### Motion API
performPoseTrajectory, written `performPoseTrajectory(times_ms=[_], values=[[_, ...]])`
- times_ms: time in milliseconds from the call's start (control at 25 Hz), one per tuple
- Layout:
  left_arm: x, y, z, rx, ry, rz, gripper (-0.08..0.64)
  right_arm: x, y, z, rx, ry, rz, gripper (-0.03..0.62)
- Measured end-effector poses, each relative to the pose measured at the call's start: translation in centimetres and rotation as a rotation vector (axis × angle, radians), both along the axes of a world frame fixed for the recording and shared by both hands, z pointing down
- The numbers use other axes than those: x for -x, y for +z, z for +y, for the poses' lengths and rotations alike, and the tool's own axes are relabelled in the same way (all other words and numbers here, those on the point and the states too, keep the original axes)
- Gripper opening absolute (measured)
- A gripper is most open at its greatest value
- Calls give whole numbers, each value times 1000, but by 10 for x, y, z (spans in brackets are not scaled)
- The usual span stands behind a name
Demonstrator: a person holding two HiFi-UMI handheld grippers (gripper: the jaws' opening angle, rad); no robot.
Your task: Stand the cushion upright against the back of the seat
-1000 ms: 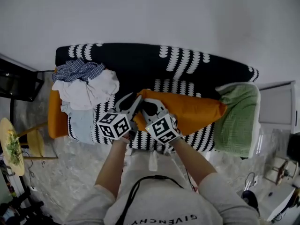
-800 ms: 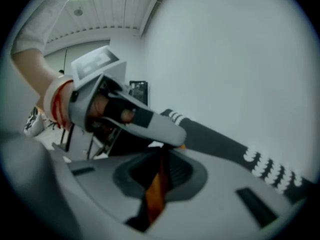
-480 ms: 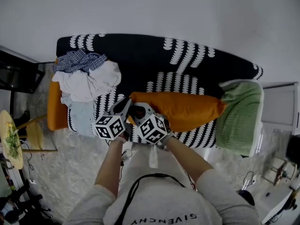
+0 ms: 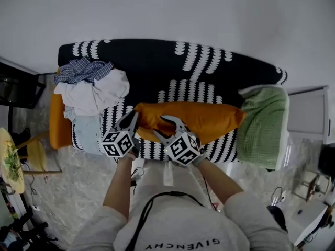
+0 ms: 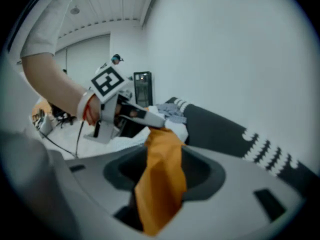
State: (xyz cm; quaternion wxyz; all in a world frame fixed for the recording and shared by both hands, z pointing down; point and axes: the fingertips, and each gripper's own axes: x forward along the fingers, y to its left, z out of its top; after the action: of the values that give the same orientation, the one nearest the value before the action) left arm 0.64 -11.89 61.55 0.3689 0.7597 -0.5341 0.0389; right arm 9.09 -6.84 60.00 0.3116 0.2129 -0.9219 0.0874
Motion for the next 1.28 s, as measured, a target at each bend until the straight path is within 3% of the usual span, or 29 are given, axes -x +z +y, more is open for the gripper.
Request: performPoseTrajectory(times_ms=[400,680,800,960,1040,1080,1280], values=[[7,3,14,-36,-31,-80,77,-262,7,-51,-3,625,102,201],[14,4,22,-35,-83,-91,77,-380,6,-51,-14,915,176,212],[16,4,27,-36,-125,-69,77,-395,22,-47,74,947,150,216],[12,3,27,-33,-162,-37,77,-388,36,-44,181,919,60,212],[13,-1,26,-41,-189,-1,75,-382,35,-46,162,891,64,97],[14,-4,25,-49,-210,24,75,-378,35,-47,146,873,71,75],[16,-18,12,-94,-294,90,71,-370,28,-56,91,847,45,44]])
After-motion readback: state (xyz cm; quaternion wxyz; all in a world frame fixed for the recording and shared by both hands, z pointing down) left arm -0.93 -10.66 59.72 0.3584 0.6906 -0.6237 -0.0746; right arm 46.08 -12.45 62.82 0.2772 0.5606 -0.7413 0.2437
